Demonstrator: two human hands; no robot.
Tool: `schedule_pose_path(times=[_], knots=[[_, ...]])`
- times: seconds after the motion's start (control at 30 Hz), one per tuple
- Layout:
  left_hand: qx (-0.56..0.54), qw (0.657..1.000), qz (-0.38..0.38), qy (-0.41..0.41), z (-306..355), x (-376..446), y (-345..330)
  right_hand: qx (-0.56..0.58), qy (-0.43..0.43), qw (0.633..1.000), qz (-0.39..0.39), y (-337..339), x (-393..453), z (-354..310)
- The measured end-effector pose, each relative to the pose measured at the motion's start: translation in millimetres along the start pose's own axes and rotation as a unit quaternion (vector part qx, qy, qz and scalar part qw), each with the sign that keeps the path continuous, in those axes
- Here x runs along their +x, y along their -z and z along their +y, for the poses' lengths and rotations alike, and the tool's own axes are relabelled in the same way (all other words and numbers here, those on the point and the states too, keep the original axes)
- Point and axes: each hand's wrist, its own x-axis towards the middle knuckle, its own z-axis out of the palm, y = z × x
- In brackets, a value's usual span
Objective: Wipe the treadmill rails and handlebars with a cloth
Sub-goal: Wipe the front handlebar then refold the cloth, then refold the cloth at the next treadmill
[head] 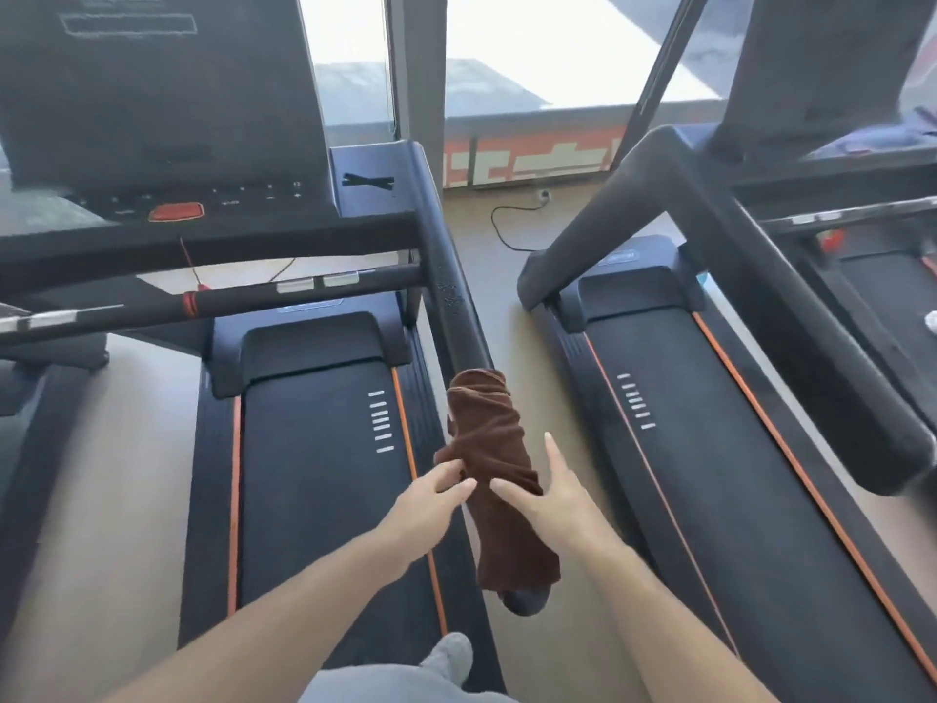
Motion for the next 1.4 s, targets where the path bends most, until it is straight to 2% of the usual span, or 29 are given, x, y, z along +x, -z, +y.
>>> schedule_pose_path(times=[0.07,0.13,0.2,0.37,0.57,0.7,0.8,0.87,0.93,1.0,1.07,1.13,1.23,1.33,1.4], knots=[[-0.020,1.000,0.002,0.003,1.8,9.8,-1.8,0.033,0.005,0.999,0.014,-23.2,8.5,-1.3],[-0.038,0.999,0.013,0.009,5.4,19.7,3.3,0.004,0.010,0.998,0.059,-36.2,18.1,-9.6],[-0.044,0.999,0.016,0.017,11.4,27.5,13.2,-0.092,0.030,0.990,0.105,-42.4,27.6,-22.8],[-0.052,0.997,0.057,0.015,30.1,46.9,50.5,-0.273,0.101,0.940,0.181,-56.4,62.8,-63.1],[-0.068,0.995,0.078,-0.010,65.7,79.3,111.6,-0.379,0.107,0.894,0.215,-58.2,135.5,-130.2],[-0.049,0.995,0.090,-0.020,80.2,103.4,162.1,-0.369,0.130,0.902,0.184,-47.0,191.7,-184.3],[-0.036,0.994,0.102,-0.019,85.9,113.6,198.2,-0.277,0.155,0.940,0.130,-22.5,234.8,-217.7],[-0.027,0.993,0.114,-0.013,85.9,115.7,218.3,-0.120,0.152,0.978,0.080,-6.0,252.8,-229.1],[-0.020,0.993,0.114,-0.003,81.8,115.4,231.1,0.069,0.094,0.991,0.063,3.0,264.7,-226.9],[-0.010,0.994,0.105,0.007,74.8,113.5,236.0,0.203,-0.027,0.975,0.082,5.3,265.5,-217.8],[-0.008,0.995,0.095,0.015,68.8,110.5,235.1,0.260,-0.096,0.960,0.050,3.4,262.3,-192.1],[-0.004,0.996,0.084,0.024,63.8,105.9,229.4,0.283,-0.102,0.953,-0.027,-3.2,258.7,-152.9],[-0.002,0.998,0.062,0.023,59.5,94.6,211.4,0.365,-0.116,0.920,-0.082,-14.2,204.3,-126.6],[-0.008,0.999,0.048,0.021,54.3,78.9,184.1,0.417,-0.131,0.897,-0.061,-18.2,170.8,-96.0],[-0.009,0.999,0.039,0.021,47.2,64.9,161.1,0.426,-0.125,0.891,-0.092,-24.2,148.6,-78.4]])
